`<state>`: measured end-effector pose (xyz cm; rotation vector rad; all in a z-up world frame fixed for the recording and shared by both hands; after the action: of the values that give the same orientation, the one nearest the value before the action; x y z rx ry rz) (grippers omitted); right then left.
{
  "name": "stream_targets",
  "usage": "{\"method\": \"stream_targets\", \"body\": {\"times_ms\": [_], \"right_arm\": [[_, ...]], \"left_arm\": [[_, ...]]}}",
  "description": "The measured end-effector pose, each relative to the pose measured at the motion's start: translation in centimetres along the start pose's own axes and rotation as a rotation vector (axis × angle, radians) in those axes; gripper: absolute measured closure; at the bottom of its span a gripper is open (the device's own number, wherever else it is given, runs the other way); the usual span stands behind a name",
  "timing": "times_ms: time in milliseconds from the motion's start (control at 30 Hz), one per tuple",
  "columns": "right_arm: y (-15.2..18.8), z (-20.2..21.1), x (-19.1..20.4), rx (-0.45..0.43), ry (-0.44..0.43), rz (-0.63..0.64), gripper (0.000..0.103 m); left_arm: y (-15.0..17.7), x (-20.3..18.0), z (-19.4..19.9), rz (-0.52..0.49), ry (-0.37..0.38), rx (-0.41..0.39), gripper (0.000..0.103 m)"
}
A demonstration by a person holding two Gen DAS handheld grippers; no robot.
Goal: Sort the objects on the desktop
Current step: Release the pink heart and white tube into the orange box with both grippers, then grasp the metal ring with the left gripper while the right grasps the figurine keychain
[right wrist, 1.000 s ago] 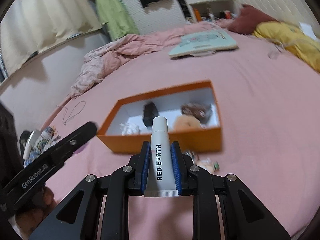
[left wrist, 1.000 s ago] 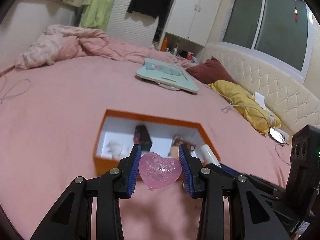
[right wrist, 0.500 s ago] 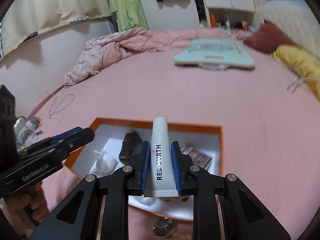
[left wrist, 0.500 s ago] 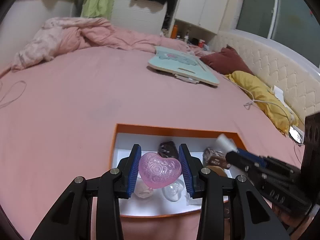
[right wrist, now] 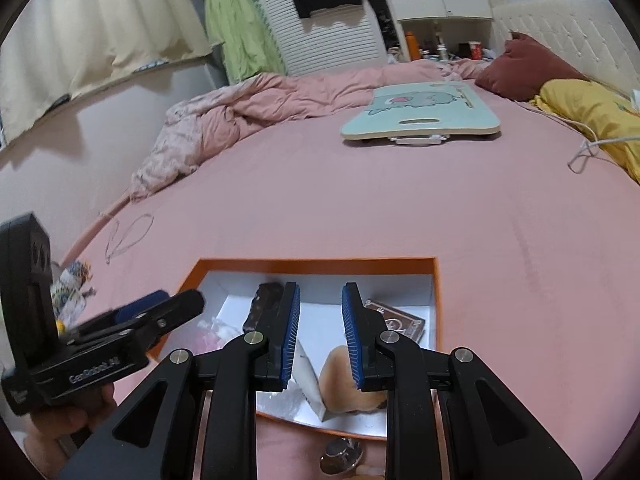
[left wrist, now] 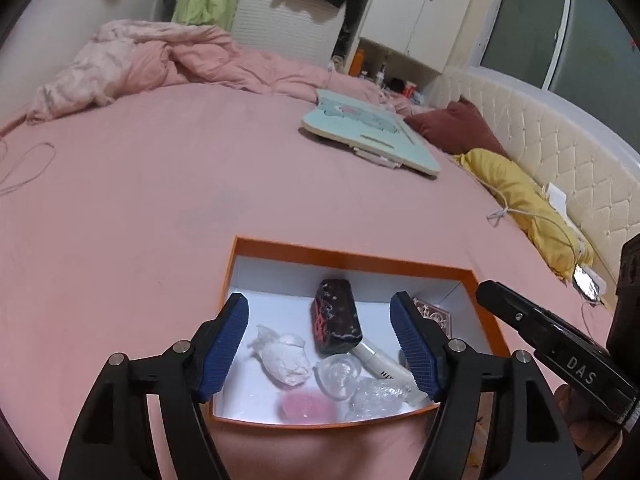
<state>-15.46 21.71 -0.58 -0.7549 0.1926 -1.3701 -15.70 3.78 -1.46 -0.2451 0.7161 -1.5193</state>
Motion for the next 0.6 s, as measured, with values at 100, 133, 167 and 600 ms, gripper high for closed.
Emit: {"method": "stream_targets", "body": {"times_ms": [100,133,167,600], "right_arm": [[-0.3,0.4,-0.6,-0.009,0.002,-0.030,0.078],[-0.4,0.6,-0.9,-0.014,0.002,-0.041,0.078],[-0.5,0.8,-1.2,-0.019,0.001,-0.053,0.078],[4.0,4.8,-6.2,-0.033,0.090,-0.305,0.075]], "left_arm": [[-0.1,0.2,0.2,0.004,-0.002,-0.008,0.031],[-0.1,0.3,0.2,0.005,-0.002,-0.005,0.030],[0.0,0.3,0.1,0.006,-0.002,-0.003,0.029],[0.9,0.3,1.0,0.009,0.013,0.018,0.028]]}}
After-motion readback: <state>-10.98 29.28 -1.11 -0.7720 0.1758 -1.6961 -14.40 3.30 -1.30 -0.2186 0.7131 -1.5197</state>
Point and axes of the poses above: each gripper's, at about its wrist camera, not at the fingertips, and z roughly against the way its jaws point, x to its left, y to its underside, the point moved 8 cm from there along -z, roughly the way its jaws point, and after that the axes turned 14 degrees about x, right-handed, at the moved point
